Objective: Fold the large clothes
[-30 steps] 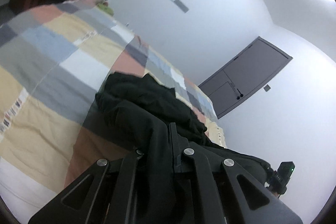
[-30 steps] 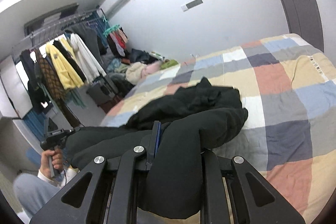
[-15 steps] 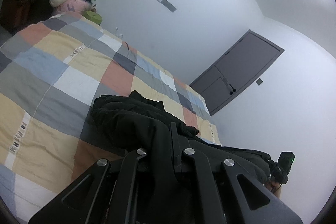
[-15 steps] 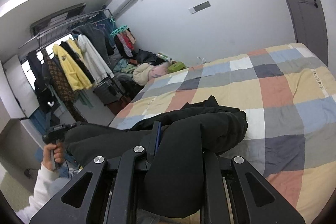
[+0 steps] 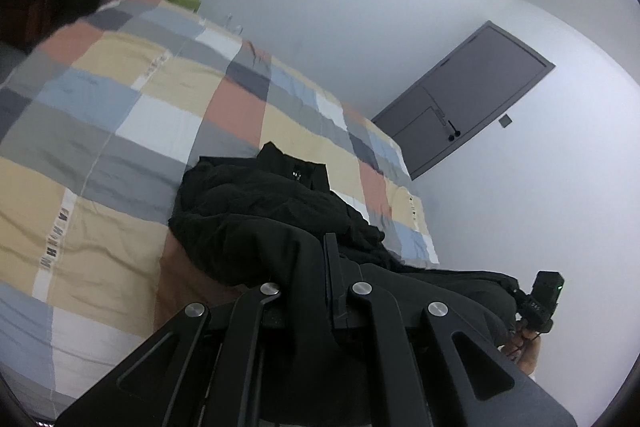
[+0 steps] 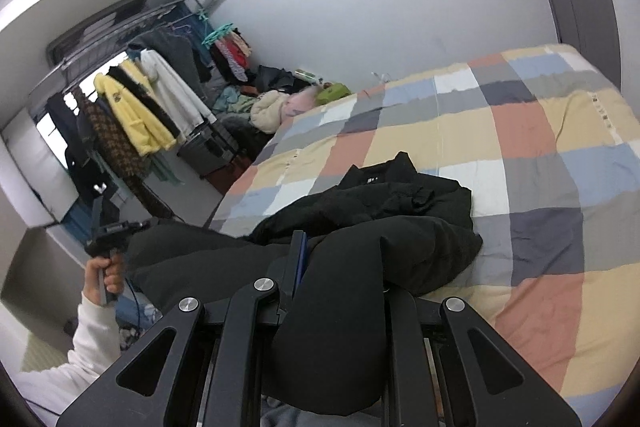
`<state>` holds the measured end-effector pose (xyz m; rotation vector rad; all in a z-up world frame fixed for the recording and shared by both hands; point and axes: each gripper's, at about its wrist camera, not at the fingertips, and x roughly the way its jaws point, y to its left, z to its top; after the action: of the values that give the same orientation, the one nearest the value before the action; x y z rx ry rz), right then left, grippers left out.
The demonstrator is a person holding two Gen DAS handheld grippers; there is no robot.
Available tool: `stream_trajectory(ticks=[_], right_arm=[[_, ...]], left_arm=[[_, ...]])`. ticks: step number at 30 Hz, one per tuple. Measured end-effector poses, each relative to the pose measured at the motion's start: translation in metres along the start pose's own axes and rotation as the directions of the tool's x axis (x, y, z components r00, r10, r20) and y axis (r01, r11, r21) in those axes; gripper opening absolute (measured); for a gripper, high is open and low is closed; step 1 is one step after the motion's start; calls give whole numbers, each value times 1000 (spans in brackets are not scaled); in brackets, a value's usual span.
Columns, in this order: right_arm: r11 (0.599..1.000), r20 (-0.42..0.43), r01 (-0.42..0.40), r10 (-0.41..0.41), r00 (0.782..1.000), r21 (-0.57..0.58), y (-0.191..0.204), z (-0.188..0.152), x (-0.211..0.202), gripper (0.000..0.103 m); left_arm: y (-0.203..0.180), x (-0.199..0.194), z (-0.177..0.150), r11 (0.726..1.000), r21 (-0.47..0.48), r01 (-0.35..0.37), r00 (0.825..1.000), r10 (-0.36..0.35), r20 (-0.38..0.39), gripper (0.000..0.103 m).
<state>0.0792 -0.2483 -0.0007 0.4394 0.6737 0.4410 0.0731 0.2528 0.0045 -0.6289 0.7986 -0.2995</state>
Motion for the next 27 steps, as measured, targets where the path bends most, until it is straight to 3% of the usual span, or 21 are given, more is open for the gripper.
stream_trajectory(ticks=[6,12,14,17,24,27], right_arm=[[993,-27,13,-10,1000,117,-35,52,51,13],[961,-89,61,-38,995,270,-91,105,122,13],[920,-109,107,-71,992,378,-120,118,152,13],[863,-151,153,-91,984,482,-156,129,197,13],[785,-233,254,-143,962,565,-214,146,277,13],[757,-280,307,-170,945,577,-234,147,304,13]], left_arm=[[22,49,50,996,-90,-25,999,21,-44,6],[55,131,114,976,-200,-89,991,67,-115,6],[74,165,132,952,-292,-87,988,45,-147,6],[94,208,157,926,-347,-146,980,87,-180,7],[133,294,188,863,-428,-266,956,179,-234,7],[145,333,198,845,-422,-328,935,227,-272,8]])
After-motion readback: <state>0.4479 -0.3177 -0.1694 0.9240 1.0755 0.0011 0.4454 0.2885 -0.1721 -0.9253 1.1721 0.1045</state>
